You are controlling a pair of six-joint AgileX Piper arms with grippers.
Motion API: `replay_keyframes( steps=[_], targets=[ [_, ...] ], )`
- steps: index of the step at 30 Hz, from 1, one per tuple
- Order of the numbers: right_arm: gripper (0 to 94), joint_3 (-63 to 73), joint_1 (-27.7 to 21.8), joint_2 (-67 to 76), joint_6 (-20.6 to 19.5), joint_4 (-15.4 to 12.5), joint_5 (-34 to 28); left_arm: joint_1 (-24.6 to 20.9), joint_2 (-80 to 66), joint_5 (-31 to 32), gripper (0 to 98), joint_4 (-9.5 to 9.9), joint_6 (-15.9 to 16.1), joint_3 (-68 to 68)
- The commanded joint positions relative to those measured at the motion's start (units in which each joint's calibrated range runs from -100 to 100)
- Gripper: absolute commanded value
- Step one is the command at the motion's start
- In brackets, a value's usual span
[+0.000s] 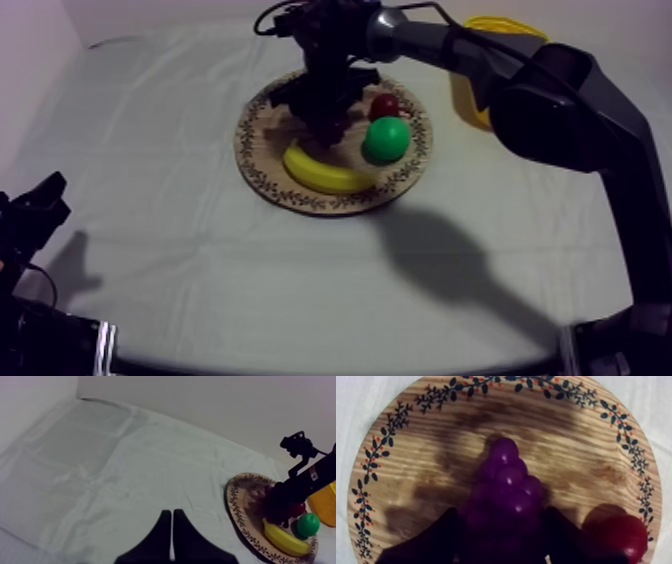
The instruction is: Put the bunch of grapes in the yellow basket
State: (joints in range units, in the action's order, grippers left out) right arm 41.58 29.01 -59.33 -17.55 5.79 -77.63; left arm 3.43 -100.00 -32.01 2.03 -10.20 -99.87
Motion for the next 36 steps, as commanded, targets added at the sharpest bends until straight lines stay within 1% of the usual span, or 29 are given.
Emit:
replay_keyframes(
  steps=[1,13,23,28,36],
  targets=[
    [32.1,-0.40,0.03,0.21,0.08,0.17,0.08,0.01,0.00,0.00,0.1,-0.01,0.01,-0.02],
    [29.8,-7.06,0.03,5.18,0.49,-0.03,3.35,0.01,0.00,0.00,0.1,-0.01,0.01,-0.02],
    [29.5,-14.48,-0.78,13.25,1.86,-0.62,4.44,0.01,0.00,0.00,0.1,-0.01,0.01,-0.02],
    [29.3,-19.62,-1.55,18.97,2.50,0.61,5.23,0.01,0.00,0.00,0.1,-0.01,0.01,-0.02],
    [28.0,-29.98,-2.60,29.46,3.02,3.52,6.25,0.01,0.00,0.00,0.1,-0.01,0.01,-0.02]
  ],
)
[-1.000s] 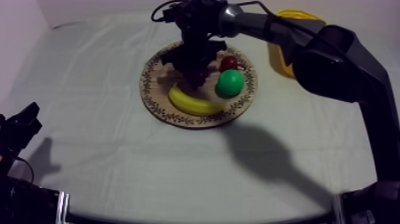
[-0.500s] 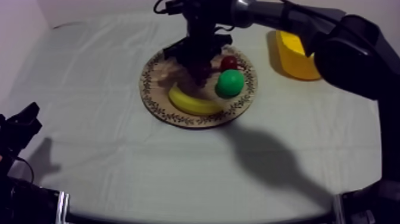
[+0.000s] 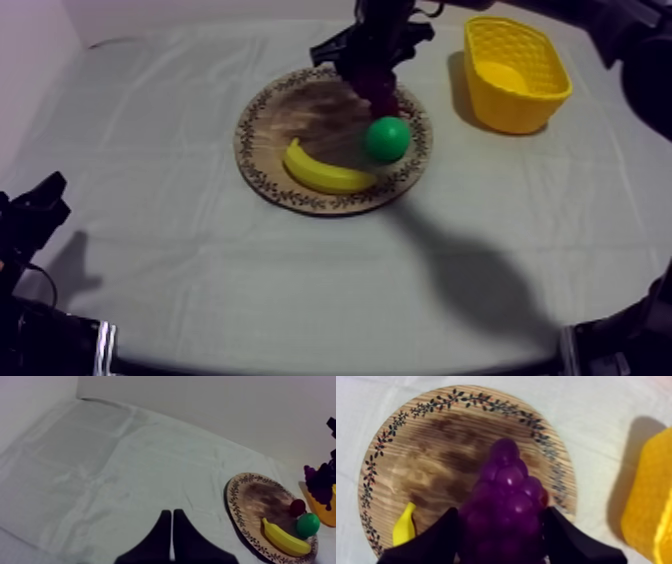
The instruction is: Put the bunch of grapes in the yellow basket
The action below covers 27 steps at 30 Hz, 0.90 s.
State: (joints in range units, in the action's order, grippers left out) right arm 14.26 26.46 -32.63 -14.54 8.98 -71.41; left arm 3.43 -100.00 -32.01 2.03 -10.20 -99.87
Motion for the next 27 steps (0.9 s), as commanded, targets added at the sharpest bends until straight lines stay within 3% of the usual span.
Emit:
replay_keyframes(
  steps=[1,18,27],
  targets=[
    [27.9,-4.12,-0.11,4.21,0.07,0.65,0.15,0.01,0.00,0.00,0.1,-0.01,0.01,-0.02],
    [24.8,-28.94,-0.72,29.46,-0.11,2.79,1.99,0.01,0.00,0.00,0.1,-0.01,0.01,-0.02],
    [24.7,-38.26,-5.50,40.45,0.71,1.78,3.16,0.01,0.00,0.00,0.1,-0.01,0.01,-0.02]
  ],
)
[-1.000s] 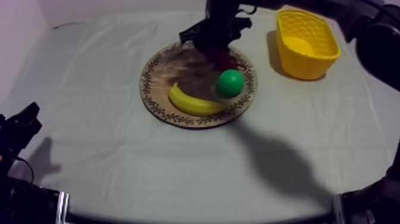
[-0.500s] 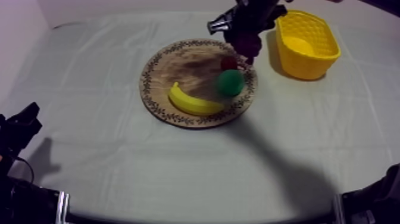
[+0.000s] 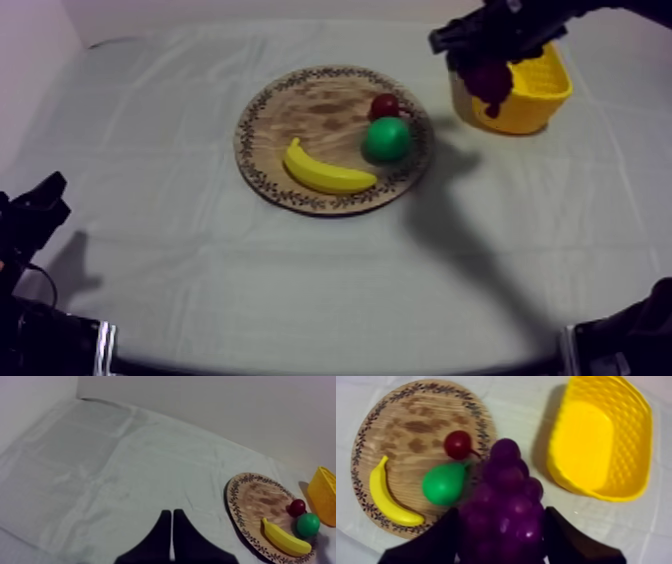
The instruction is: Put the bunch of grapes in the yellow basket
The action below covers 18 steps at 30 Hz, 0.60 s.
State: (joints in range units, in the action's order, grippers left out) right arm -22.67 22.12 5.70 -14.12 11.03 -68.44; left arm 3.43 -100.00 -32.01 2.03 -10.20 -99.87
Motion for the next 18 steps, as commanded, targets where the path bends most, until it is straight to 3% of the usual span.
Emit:
replay_keyframes(
  steps=[1,9,18],
  targets=[
    [24.7,-1.98,-1.93,3.03,0.55,-0.50,0.20,0.01,0.00,0.00,0.1,-0.01,0.01,-0.02],
    [24.7,-3.79,-9.02,6.72,1.71,-2.34,0.69,0.01,0.00,0.00,0.1,-0.01,0.01,-0.02],
    [25.3,1.21,-13.30,3.46,1.95,-2.70,1.80,0.01,0.00,0.00,0.1,-0.01,0.01,-0.02]
  ],
)
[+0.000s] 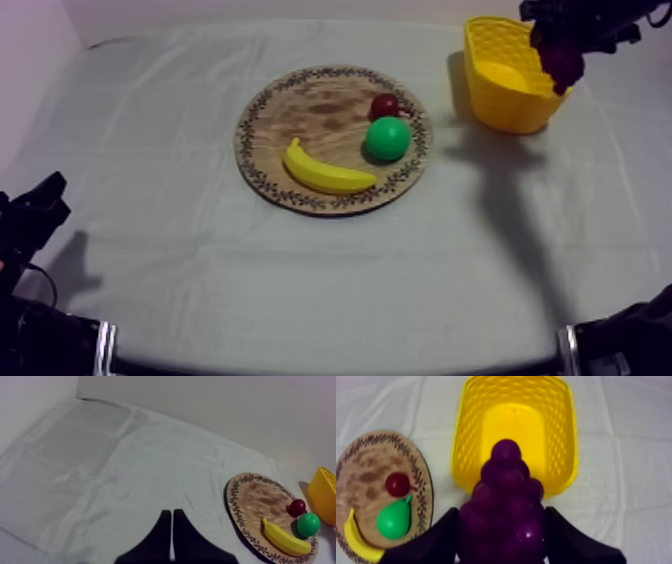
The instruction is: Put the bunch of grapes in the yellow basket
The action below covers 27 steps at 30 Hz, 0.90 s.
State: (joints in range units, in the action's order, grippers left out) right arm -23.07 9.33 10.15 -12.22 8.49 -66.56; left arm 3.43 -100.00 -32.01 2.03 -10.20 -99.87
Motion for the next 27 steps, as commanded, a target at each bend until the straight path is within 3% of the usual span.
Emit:
replay_keyframes(
  steps=[1,27],
  targets=[
    [25.3,2.99,-0.86,-2.01,0.08,-0.22,-0.08,0.01,0.00,0.00,0.1,-0.01,0.01,-0.02],
    [25.2,42.78,-5.12,-35.63,0.46,0.19,-0.25,0.01,0.00,0.00,0.1,-0.01,0.01,-0.02]
  ],
)
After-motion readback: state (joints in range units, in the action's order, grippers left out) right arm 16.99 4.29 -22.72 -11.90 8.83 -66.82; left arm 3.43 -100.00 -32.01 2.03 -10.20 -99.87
